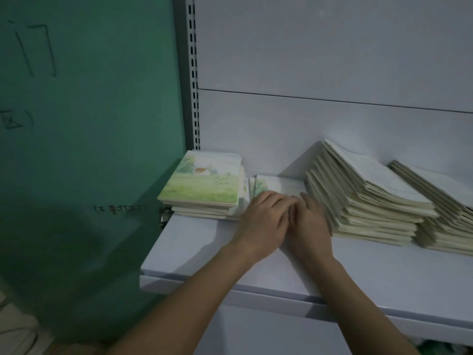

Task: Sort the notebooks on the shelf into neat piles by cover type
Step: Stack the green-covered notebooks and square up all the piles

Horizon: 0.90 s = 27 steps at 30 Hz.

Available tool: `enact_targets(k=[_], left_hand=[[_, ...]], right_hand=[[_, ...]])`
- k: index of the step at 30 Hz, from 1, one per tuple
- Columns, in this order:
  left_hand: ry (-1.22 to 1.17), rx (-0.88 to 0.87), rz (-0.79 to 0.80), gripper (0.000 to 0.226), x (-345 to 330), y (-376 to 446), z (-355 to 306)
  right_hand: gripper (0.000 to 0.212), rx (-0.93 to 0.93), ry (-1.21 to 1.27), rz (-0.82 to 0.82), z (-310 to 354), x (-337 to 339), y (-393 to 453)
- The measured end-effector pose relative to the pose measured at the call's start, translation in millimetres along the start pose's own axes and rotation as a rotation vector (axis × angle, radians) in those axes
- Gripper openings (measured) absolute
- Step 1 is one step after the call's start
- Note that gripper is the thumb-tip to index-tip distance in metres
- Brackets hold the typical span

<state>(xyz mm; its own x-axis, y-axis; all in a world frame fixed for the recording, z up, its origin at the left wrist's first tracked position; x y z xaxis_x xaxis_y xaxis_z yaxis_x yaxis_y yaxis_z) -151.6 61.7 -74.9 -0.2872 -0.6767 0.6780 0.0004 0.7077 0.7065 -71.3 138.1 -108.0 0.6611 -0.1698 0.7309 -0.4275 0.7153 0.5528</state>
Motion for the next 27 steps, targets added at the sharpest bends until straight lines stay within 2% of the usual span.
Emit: enact_targets(k=[3, 6, 8, 10, 12, 13, 14, 16, 18, 19, 22, 25, 27], left_hand=[[-0.026, -0.014, -0.124, 0.031, 50, 7, -1], [-0.066, 0.189, -0.215, 0.03, 107, 16, 23], [-0.263, 0.32, -0.292, 0.027, 144, 18, 26], [-0.443, 0.344, -0.459, 0.026, 185, 17, 23], [-0.435, 0.395, -0.666, 0.026, 219, 5, 47], [-0.379, 0.511, -0.715, 0.023, 226, -1, 75], [-0.298, 0.674, -0.681, 0.021, 228, -9, 105], [-0.215, 0.971, -0.386, 0.021, 207, -27, 153], [-0.266, 1.071, -0.06, 0.022, 176, -41, 165], [-0.31, 1.081, 0.005, 0.026, 168, -46, 162], [-0.436, 1.073, -0.041, 0.029, 167, -49, 153], [-0.458, 1.089, -0.127, 0.024, 182, -45, 161], [-0.737, 1.17, -0.118, 0.039, 182, -43, 160]], right_hand=[[0.037, 0.12, 0.119, 0.013, 20, -1, 10], [0.051, 0.188, 0.27, -0.018, 66, 7, 20], [0.054, 0.211, 0.356, -0.034, 103, 17, 27], [0.056, 0.242, 0.398, -0.056, 135, 25, 33], [0.059, 0.348, 0.338, 0.003, 167, 22, 36], [0.061, 0.415, 0.262, 0.087, 181, 13, 36], [0.063, 0.459, 0.161, 0.203, 191, -1, 34], [0.068, 0.477, -0.039, 0.41, 199, -29, 29], [0.068, 0.489, -0.167, 0.434, 199, -41, 24], [0.066, 0.497, -0.195, 0.401, 199, -39, 23], [0.057, 0.508, -0.154, 0.395, 196, -21, 18], [0.043, 0.383, 0.172, 0.454, 188, 4, 22], [0.039, 0.283, 0.393, 0.348, 181, 18, 31]])
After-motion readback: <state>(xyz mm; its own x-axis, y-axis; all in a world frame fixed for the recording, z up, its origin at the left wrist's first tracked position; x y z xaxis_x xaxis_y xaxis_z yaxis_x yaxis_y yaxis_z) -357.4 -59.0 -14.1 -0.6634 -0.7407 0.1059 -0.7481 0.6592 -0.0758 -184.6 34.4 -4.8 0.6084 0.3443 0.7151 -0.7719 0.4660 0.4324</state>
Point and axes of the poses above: each hand's wrist, its own y-axis towards the middle knuckle, its own x-axis out of the back of the hand, z = x × y, the point moved 6 cm from there along y, towards the middle knuckle, and after that the axes turned 2 degrees about y, right-handed, at the moved point
